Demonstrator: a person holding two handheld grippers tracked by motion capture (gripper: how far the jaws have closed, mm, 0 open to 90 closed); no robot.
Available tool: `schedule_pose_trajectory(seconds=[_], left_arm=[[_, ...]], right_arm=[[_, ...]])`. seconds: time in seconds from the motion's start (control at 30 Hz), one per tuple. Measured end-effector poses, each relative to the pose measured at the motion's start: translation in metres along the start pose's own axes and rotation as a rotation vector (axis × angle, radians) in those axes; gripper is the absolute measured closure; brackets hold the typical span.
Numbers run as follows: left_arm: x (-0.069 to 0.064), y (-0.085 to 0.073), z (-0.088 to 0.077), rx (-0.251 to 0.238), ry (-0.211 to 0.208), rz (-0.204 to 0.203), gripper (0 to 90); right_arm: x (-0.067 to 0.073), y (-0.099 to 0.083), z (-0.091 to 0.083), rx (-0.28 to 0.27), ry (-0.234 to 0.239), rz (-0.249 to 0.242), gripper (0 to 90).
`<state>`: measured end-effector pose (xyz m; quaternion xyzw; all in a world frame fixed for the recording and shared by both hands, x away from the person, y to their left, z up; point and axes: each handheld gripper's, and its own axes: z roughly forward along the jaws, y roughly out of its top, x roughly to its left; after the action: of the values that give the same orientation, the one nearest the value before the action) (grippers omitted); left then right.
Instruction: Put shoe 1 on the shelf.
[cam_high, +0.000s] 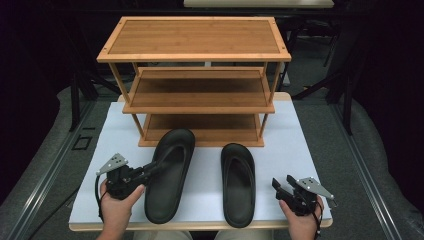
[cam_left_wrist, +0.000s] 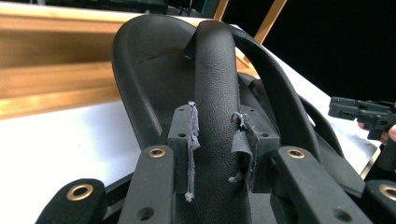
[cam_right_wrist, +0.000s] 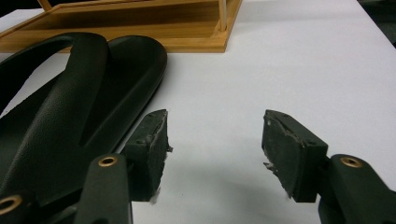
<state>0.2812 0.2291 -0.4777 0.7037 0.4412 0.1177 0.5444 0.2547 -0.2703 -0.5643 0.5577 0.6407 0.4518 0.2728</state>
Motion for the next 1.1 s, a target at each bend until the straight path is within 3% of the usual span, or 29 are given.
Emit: schedule_pose_trajectory(seconds=[0.27, 0.53, 0.9, 1.1], left_arm=[[0.005, 0.017, -0.032, -0.024, -0.005, -0.01, 69.3], [0.004, 0.03, -0.048, -0.037, -0.007, -0.003, 69.3], [0.0, 0.05, -0.052, -0.043, -0.022, -0.009, 69.3], [-0.001, 0.065, -0.054, -0.051, -0.012, 0.004, 69.3]], right_arm=[[0.0, -0.001, 0.001, -0.017, -0.001, 0.008, 40.4], [0.001, -0.001, 0.001, -0.01, -0.006, 0.007, 40.4], [0.0, -0.001, 0.001, 0.001, -0.006, 0.006, 40.4], [0.0, -0.001, 0.001, -0.022, -0.008, 0.007, 40.4]])
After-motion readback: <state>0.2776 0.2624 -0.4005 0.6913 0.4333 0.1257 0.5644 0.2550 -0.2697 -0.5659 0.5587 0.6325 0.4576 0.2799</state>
